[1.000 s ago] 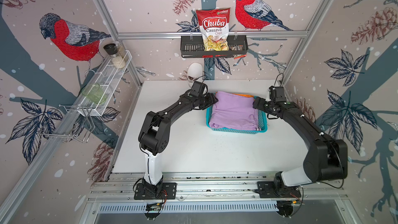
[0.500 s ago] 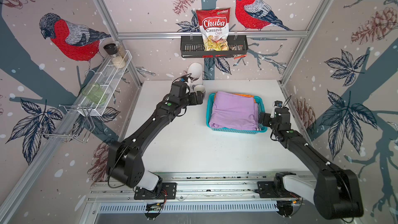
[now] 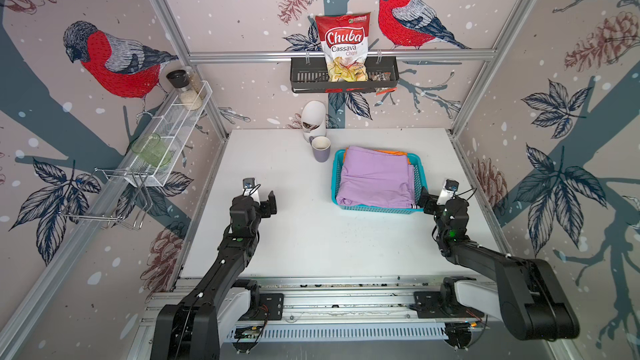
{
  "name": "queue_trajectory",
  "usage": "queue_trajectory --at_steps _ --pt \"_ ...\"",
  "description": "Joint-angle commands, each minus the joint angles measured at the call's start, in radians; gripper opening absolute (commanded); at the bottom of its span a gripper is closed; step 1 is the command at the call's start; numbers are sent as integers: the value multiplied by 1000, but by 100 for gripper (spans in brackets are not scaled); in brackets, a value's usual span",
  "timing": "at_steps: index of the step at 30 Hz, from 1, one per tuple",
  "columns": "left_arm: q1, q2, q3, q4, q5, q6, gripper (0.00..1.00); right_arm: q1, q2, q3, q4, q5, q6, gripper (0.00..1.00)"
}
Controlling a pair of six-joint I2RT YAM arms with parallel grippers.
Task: Put the folded long pants in the basket
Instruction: Reset both arms
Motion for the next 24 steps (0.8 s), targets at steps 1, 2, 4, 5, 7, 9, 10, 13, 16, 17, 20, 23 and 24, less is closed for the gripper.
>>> queue_trajectory --at_steps 1,2,4,5,7,9,10,13,16,17,20,23,24 --pt "15 23 -22 246 48 44 95 -12 83 -4 252 43 -18 100" --pt "14 47 -22 286 62 47 95 -26 119 6 274 -4 -2 100" --pt "14 110 -25 367 75 53 95 -27 206 20 328 -20 -13 100" --pt "15 146 -21 399 87 56 95 -31 261 21 377 -42 -19 100" --pt "15 216 -15 456 116 63 95 -45 292 9 424 -68 -14 100" --pt "16 288 -11 514 126 77 96 -65 254 43 306 -87 11 100" --pt "14 327 -7 546 119 76 96 -67 276 50 327 -91 10 100" --pt "16 453 2 677 126 65 96 -70 265 59 288 -79 17 100" --pt "38 525 42 672 99 27 96 -67 267 57 295 -78 15 100" --pt "50 524 28 694 109 17 97 -67 267 58 296 -79 15 100" --pt "51 566 -37 850 117 16 97 -63 267 58 296 -67 12 100" --pt "50 562 -36 841 117 18 97 -59 266 58 298 -62 12 100" --pt "50 554 -30 815 116 21 97 -60 267 58 299 -63 12 100"
